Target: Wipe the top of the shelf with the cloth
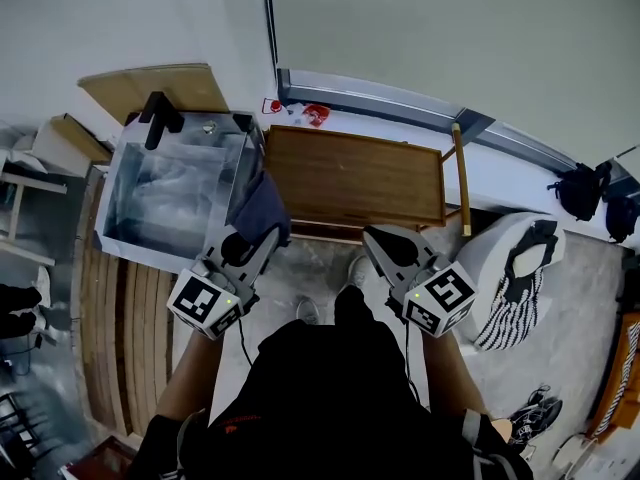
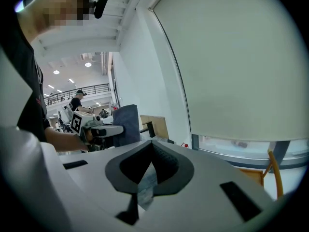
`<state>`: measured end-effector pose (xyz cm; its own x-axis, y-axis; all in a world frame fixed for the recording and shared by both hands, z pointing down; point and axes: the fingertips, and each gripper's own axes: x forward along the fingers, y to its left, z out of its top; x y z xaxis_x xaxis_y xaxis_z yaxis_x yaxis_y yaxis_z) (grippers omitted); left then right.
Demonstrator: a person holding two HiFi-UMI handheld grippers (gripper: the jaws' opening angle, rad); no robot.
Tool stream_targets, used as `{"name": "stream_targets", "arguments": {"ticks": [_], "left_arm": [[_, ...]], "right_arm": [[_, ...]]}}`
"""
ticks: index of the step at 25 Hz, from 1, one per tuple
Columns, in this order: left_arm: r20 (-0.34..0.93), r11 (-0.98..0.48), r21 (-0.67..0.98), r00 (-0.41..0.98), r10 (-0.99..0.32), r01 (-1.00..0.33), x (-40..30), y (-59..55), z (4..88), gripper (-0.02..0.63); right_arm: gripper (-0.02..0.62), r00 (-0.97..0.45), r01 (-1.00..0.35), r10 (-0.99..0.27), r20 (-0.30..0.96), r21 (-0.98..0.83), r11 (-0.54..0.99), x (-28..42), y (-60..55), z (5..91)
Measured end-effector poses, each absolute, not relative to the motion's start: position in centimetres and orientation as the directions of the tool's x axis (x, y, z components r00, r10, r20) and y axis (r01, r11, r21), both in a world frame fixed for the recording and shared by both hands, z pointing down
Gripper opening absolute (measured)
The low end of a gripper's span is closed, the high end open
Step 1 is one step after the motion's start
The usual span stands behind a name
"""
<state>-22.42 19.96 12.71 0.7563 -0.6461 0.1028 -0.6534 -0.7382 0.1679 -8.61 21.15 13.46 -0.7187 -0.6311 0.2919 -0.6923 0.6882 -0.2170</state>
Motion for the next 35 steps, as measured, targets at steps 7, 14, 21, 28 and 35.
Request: {"name": "stream_targets", "arguments": {"ticks": [7,14,21,28,35], "left_arm": [[0.119,-0.718,0.139,0.731,-0.672,-0.682,-19.1,15.5,12.8,0.054],[0.168,-0.702,0.140,0.715,-0.678,-0.699,-13.1,10.9,12.4,0.054],[0.198,-0.675,0.143,0.690,-0.697,-0.723,-8.1,6.6,12.9,0.054],[0.259,-0.658,0.154,0.673,-0.693,-0.737,-5.6,3.6,15.4,0.054],[0.310,-0.653,0.165,0.667,-0.677,-0.739,-5.8,0.6,18.7,0.054]], "right_arm": [[0.005,-0.749,-0.659,-0.597,0.287,-0.244,0.711,-5.2,16.4,14.0],[0.005,-0.772,-0.635,-0.576,0.270,-0.279,0.720,0.4,11.4,14.4],[0.005,-0.810,-0.587,-0.519,0.274,-0.342,0.734,4.3,7.2,15.7],[0.005,-0.829,-0.558,-0.479,0.288,-0.379,0.738,6.3,3.7,17.9],[0.005,-0.822,-0.568,-0.465,0.330,-0.415,0.711,6.6,0.9,21.1]]}}
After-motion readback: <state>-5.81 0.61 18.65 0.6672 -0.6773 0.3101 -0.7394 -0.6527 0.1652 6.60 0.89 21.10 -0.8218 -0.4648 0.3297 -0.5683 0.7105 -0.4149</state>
